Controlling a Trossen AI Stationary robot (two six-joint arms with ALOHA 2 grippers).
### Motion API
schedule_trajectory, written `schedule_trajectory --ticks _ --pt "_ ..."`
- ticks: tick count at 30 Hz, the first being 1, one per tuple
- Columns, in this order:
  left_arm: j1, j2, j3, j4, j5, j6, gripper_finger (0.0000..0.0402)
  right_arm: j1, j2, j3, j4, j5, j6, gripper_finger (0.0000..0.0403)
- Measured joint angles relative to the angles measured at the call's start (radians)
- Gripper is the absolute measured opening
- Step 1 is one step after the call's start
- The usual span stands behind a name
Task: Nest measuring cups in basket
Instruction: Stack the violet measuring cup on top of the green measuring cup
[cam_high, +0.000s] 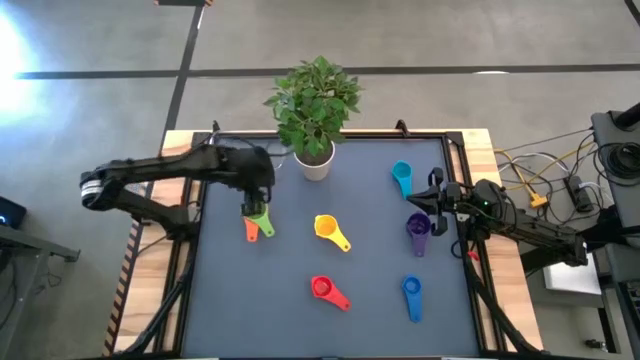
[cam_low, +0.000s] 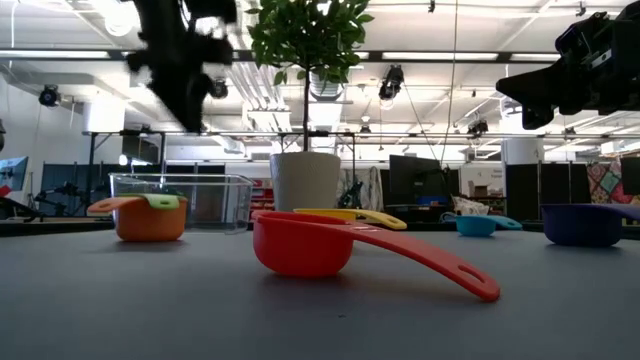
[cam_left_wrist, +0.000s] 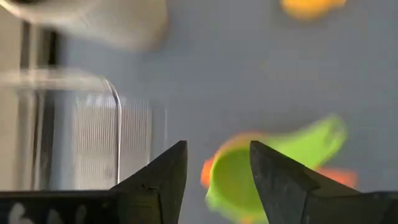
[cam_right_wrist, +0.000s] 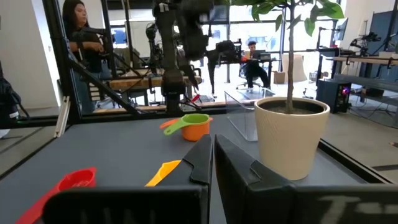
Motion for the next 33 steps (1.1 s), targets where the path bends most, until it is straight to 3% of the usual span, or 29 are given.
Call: schedule_trajectory --ticks 6,13,17,21,26,29,33 --pt "-0.083 -0.21 -0.162 0.396 0.007 -0.1 0.0131 0.0 0.0 0.0 0.0 0.0 0.0 0.0009" --pt "-0.159 -0.415 -0.53 1.048 0.006 -0.216 0.0115 0.0 0.0 0.0 0.0 0.0 0.0 0.0009" --pt "-0.191 -0.442 -0.721 1.428 0.006 -0.277 0.0111 0.0 0.0 0.0 0.0 0.0 0.0 0.0009" --pt "-0.2 -0.41 -0.857 1.699 0.005 -0.303 0.0109 0.0 0.0 0.0 0.0 0.0 0.0 0.0009" --pt "-0.2 -0.341 -0.93 1.873 0.004 -0.329 0.0109 0.0 0.0 0.0 0.034 0.0 -0.044 0.0009" --pt "-0.2 -0.306 -0.931 1.872 0.005 -0.354 0.0109 0.0 0.0 0.0 0.033 0.0 -0.058 0.0009" --pt "-0.2 -0.252 -0.921 1.871 0.005 -0.405 0.0109 0.0 0.0 0.0 0.052 -0.001 0.053 0.0009"
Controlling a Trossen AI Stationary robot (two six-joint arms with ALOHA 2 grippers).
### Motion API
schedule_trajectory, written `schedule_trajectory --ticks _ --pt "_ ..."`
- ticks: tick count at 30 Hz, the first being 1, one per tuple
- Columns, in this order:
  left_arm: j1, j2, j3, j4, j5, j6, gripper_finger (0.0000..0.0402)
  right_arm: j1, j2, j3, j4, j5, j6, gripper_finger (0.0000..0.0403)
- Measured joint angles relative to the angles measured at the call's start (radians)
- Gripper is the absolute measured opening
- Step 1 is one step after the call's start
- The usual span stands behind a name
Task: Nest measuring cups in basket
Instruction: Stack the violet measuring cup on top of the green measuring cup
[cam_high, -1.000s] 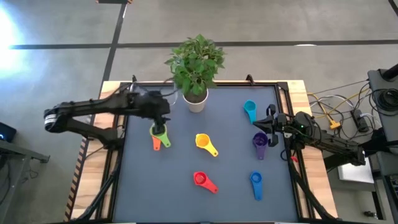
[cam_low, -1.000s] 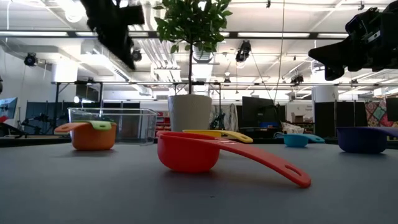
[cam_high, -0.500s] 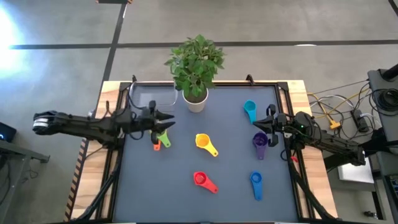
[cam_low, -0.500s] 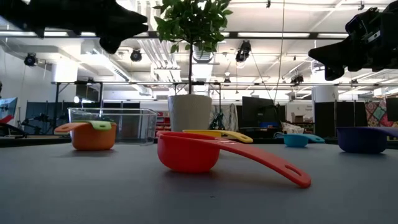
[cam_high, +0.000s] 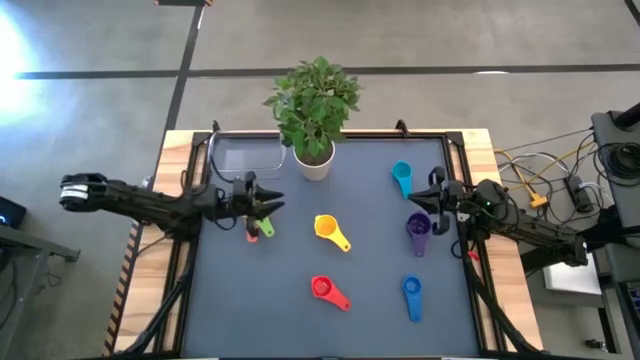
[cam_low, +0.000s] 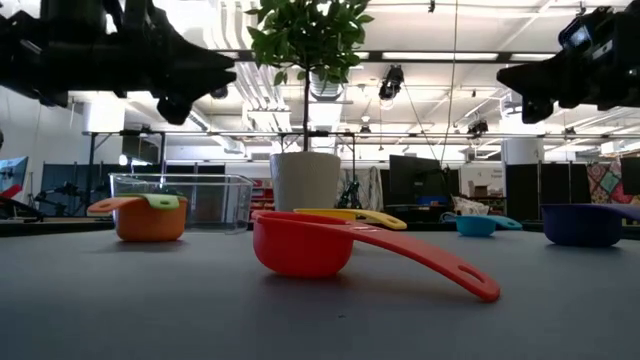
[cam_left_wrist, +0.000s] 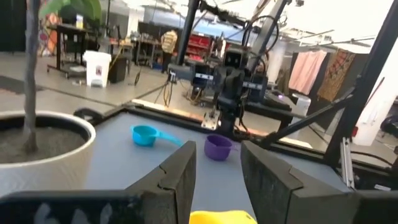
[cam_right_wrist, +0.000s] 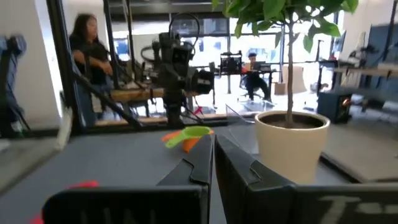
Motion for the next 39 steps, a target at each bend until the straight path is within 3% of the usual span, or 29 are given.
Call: schedule_trajectory --ticks 8,12,16,18,21,25,28,33,39 --pt "-0.002 0.07 0.041 -0.001 0.005 -0.009 0.0109 0.0 0.0 0.0 0.055 0.001 0.176 0.0009" --pt "-0.002 0.06 0.056 0.0 0.06 -0.004 0.0109 0.0 0.0 0.0 0.125 0.0 0.298 0.0009" --pt "-0.002 0.026 0.059 0.001 0.08 -0.001 0.0109 0.0 0.002 0.009 0.151 -0.003 0.293 0.0009" --pt "-0.002 0.006 0.057 -0.001 0.08 -0.001 0.0109 0.0 0.017 0.064 0.061 0.0 0.282 0.0009" --pt "-0.002 -0.023 0.053 -0.018 0.08 0.0 0.0109 0.0 0.073 0.212 -0.232 0.065 0.239 0.0009" --pt "-0.002 -0.046 0.051 -0.051 0.08 0.002 0.0109 0.0 0.208 0.421 -0.607 0.204 0.235 0.0009" --pt "-0.003 -0.049 0.05 -0.055 0.08 0.002 0.0109 0.0 0.321 0.533 -0.794 0.228 0.288 0.0009" --pt "-0.003 -0.048 0.05 -0.058 0.08 0.002 0.0109 0.0 0.49 0.619 -0.961 0.206 0.392 0.0009" --pt "-0.003 -0.048 0.049 -0.086 0.08 0.001 0.0109 0.0 0.629 0.605 -1.043 0.202 0.477 0.0009"
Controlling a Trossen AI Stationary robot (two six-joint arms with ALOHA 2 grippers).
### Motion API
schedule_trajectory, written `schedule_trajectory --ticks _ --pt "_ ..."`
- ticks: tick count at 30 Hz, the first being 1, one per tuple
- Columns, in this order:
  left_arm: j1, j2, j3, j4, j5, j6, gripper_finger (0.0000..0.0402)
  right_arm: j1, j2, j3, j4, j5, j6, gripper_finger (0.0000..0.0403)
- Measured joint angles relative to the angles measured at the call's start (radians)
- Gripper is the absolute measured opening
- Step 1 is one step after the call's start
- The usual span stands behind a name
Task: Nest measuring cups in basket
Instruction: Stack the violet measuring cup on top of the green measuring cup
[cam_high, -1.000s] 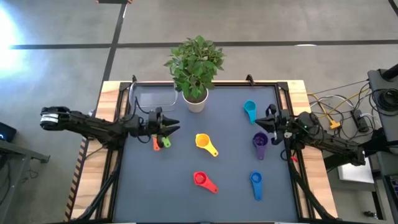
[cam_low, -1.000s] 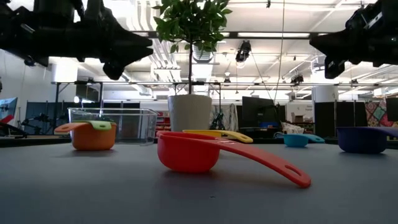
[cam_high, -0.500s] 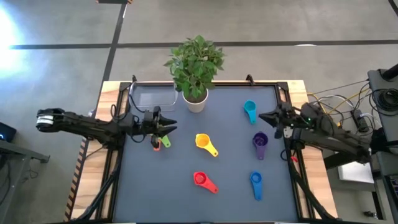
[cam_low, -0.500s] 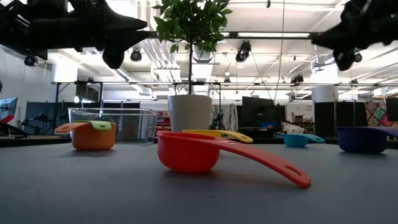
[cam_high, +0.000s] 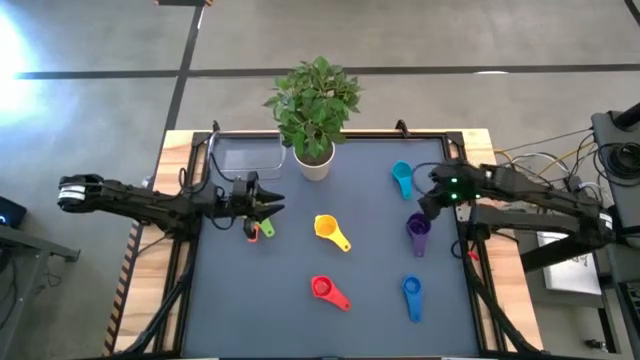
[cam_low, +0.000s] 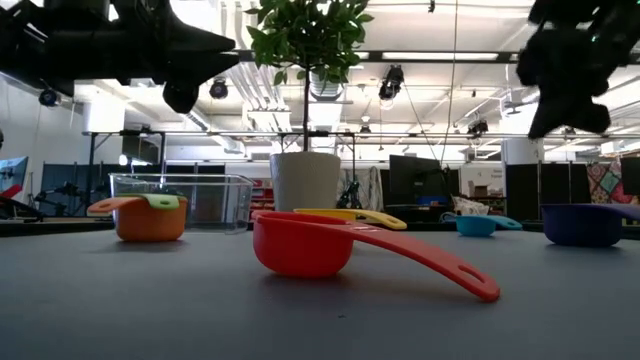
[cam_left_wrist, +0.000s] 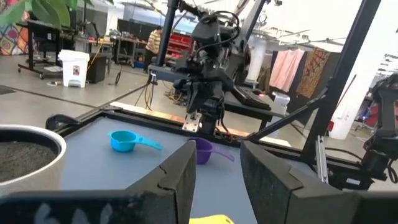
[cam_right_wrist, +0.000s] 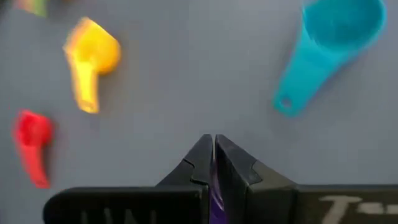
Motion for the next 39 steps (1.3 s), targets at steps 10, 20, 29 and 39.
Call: schedule_trajectory --ticks 10,20,29,39 --pt "0.0 0.0 0.0 -0.019 0.0 -0.002 0.0109 0.005 0.18 0.038 -0.053 -0.056 -0.061 0.0042" --pt "-0.001 0.0 0.0 -0.028 0.0 -0.002 0.0109 0.005 0.306 0.025 -0.107 -0.018 -0.036 0.0176" --pt "0.0 0.0 0.0 -0.029 0.0 0.001 0.0109 0.004 0.378 0.013 -0.104 0.042 -0.031 0.0208" --pt "0.0 0.0 0.0 -0.029 0.0 0.001 0.0109 0.005 0.429 0.004 -0.081 0.054 -0.045 0.0102"
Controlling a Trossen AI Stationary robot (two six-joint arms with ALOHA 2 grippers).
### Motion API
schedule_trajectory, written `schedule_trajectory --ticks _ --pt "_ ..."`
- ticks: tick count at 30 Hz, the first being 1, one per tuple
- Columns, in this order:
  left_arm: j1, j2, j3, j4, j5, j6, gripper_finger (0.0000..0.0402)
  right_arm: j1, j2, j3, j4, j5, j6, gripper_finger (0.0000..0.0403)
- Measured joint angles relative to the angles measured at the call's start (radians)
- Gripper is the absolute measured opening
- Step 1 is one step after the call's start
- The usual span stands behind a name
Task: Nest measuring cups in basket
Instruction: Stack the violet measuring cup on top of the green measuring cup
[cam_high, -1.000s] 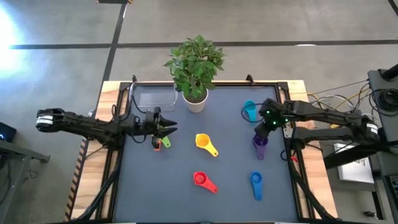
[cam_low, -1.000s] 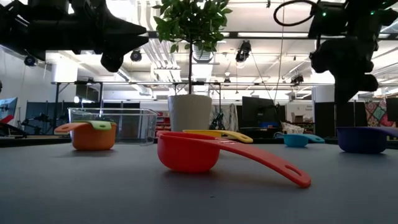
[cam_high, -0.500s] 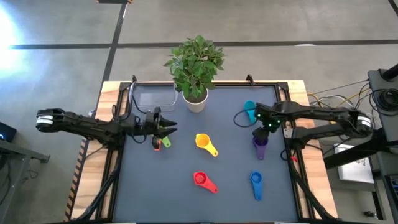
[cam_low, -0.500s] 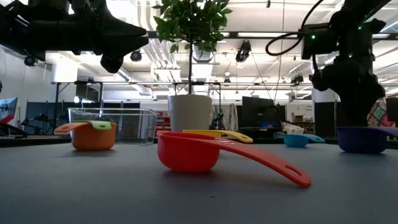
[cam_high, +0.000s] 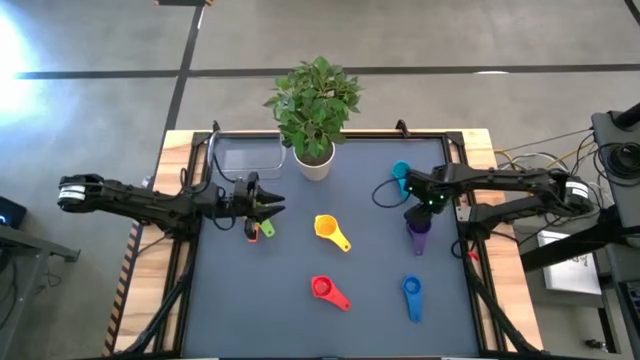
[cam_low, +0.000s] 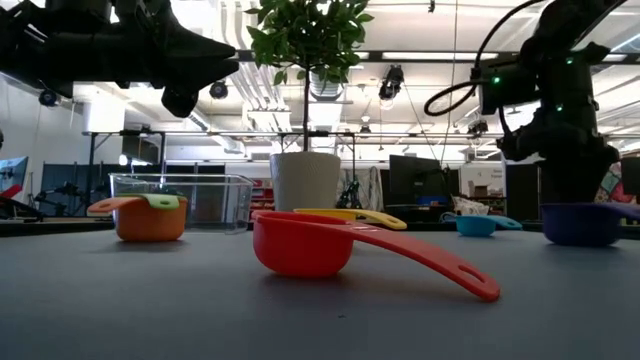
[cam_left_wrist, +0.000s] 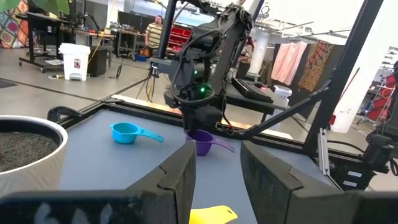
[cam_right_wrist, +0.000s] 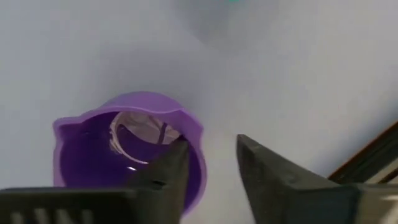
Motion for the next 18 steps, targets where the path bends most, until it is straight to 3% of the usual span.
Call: schedule_trajectory --ticks 5,13,18 --pt "0.0 0.0 0.0 0.0 0.0 0.0 0.0109 0.0 -0.014 0.0 0.056 -0.013 -0.024 0.0018" --pt "0.0 0.0 0.0 -0.001 0.0 0.0 0.0109 0.0 -0.066 0.095 0.128 -0.028 -0.023 0.0009" --pt "0.0 -0.005 0.0 -0.022 -0.004 -0.008 0.0109 0.023 -0.047 0.172 0.333 -0.029 -0.035 0.0009"
